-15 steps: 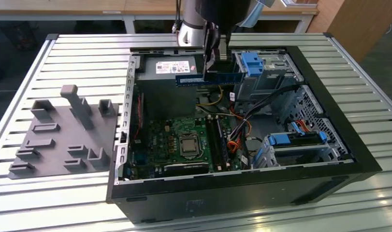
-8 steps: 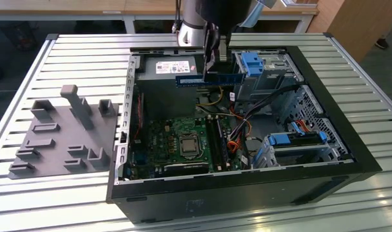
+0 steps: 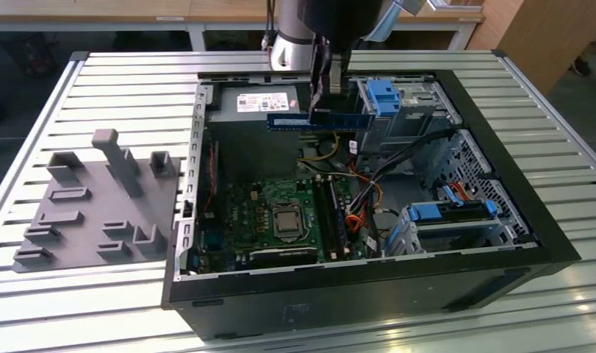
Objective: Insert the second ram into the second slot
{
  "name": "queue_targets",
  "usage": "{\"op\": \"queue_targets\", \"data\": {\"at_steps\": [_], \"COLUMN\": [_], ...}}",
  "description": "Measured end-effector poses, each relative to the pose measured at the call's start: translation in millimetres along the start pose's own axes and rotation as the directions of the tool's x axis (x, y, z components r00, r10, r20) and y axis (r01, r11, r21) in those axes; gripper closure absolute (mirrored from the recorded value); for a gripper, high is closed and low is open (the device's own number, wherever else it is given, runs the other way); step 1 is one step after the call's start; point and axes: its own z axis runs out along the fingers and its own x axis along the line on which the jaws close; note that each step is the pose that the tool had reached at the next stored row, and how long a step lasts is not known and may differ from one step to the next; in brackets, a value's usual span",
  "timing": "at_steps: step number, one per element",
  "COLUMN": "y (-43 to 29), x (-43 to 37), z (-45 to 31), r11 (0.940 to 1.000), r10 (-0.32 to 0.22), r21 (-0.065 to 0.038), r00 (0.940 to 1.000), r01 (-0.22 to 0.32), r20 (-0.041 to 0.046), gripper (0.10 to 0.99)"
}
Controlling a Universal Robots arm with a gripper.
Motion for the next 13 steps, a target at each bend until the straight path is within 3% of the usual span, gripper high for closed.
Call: {"op": "queue_targets", "data": {"at_steps": [6,13], "y": [0.0,0.0], "x": [0.0,0.0], "z": [0.1,0.1], "r11": [0.998,0.9907], "r10": [0.063,0.136], "r21": [0.001,0.002], "r00": [0.998,0.9907], "r01": [-0.063,-0.136], "r20": [0.0024,0.0053], "gripper": [0.953,0.953]}}
